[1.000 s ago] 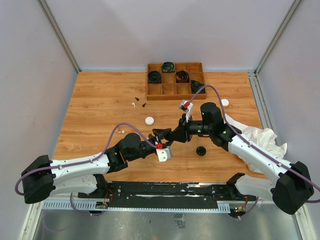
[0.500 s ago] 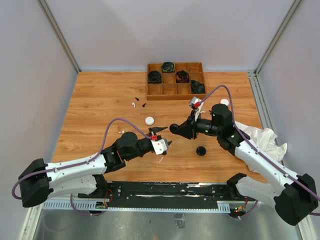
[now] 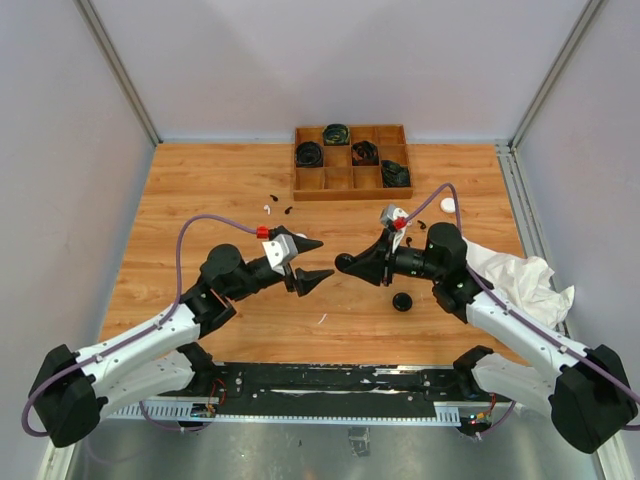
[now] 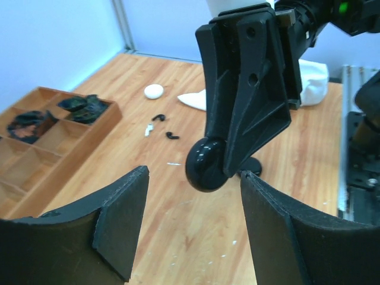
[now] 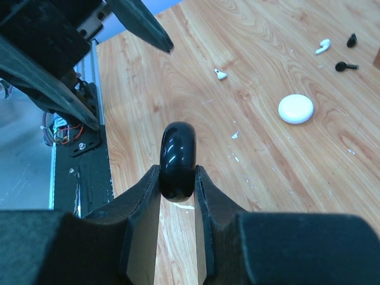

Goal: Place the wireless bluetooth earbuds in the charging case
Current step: Open the charging case.

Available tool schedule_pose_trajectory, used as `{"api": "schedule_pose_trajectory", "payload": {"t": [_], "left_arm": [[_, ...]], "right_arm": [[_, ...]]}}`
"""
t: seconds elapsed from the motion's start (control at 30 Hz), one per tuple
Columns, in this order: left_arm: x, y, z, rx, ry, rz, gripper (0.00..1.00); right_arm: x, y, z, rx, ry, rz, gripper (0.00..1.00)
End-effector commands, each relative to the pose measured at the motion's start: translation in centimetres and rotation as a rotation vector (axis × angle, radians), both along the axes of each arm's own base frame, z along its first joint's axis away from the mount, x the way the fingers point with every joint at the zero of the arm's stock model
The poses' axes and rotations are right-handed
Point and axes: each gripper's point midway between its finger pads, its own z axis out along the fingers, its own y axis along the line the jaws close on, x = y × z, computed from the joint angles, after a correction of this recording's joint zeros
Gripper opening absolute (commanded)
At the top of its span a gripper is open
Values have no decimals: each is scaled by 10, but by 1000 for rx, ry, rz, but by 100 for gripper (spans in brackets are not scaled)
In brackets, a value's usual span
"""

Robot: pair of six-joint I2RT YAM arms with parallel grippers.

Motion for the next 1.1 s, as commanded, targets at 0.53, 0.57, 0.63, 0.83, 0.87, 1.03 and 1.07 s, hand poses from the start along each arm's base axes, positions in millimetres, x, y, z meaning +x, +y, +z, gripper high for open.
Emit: {"api": "schedule_pose_trajectory", "payload": {"t": [0.53, 0.57, 0.63, 0.83, 0.87, 1.03, 1.07], "left_arm": [[5, -14, -10, -111, 239, -81, 65], [5, -15, -10, -111, 241, -83, 65], [8, -15, -10, -112, 252, -75, 65], [18, -10, -6, -146, 312, -48, 63], [19, -9, -5, -150, 318, -48, 63], [20, -10, 1, -168, 345, -60, 63], [19, -10, 1, -168, 349, -66, 63]], "right_arm": [[-26, 8, 34, 141, -144, 146, 3], [-26, 8, 34, 141, -146, 148, 3], [-27, 8, 34, 141, -146, 155, 3], [-30, 10, 29, 128, -140, 175, 2], [-30, 10, 28, 126, -138, 176, 2], [-31, 12, 26, 115, -133, 189, 2], [-31, 12, 25, 113, -134, 190, 2]]}}
